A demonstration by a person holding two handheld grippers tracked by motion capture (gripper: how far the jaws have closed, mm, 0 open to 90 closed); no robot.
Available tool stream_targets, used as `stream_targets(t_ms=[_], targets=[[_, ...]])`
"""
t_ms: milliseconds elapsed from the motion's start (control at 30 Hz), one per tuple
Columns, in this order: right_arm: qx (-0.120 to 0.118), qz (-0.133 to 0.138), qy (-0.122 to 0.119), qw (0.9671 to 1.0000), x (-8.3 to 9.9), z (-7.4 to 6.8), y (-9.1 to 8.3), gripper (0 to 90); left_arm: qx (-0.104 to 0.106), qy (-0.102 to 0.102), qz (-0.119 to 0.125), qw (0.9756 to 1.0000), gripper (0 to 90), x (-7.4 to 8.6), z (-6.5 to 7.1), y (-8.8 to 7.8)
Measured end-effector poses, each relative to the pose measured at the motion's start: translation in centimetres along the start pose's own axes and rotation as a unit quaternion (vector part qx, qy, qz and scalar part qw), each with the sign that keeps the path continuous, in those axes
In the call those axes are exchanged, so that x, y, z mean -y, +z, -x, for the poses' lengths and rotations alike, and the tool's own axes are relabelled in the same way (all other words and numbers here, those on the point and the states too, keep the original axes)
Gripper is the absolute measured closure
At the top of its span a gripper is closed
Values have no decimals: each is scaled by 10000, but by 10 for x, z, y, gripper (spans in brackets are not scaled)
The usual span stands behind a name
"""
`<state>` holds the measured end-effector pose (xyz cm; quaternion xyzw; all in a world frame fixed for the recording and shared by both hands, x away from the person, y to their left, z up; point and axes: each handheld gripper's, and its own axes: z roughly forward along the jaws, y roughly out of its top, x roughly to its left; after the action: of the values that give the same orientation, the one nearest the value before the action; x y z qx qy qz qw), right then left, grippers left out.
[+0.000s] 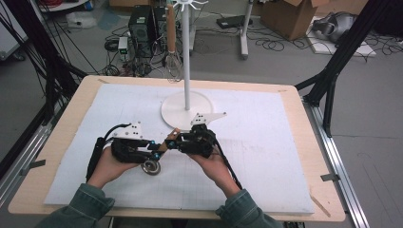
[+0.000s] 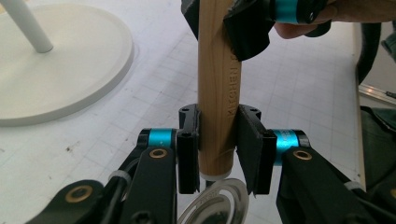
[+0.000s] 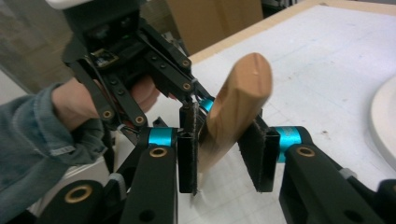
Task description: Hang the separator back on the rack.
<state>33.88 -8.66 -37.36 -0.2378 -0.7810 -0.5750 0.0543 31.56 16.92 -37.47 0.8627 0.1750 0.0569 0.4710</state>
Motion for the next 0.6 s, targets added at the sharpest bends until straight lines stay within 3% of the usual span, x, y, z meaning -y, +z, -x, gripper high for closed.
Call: stream_targets(t_ms=[100, 300, 600], targets=[[-155, 28, 33, 9999, -1, -1, -3, 720, 98, -19, 63, 9999, 701, -1, 2, 0], [-193, -93, -191, 9996, -5, -7, -7, 722, 347, 22, 119, 9993, 699, -2, 1, 0], [-268, -227, -467, 9983, -11, -12, -12, 725, 715, -92, 193, 9972, 663, -2, -1, 2]])
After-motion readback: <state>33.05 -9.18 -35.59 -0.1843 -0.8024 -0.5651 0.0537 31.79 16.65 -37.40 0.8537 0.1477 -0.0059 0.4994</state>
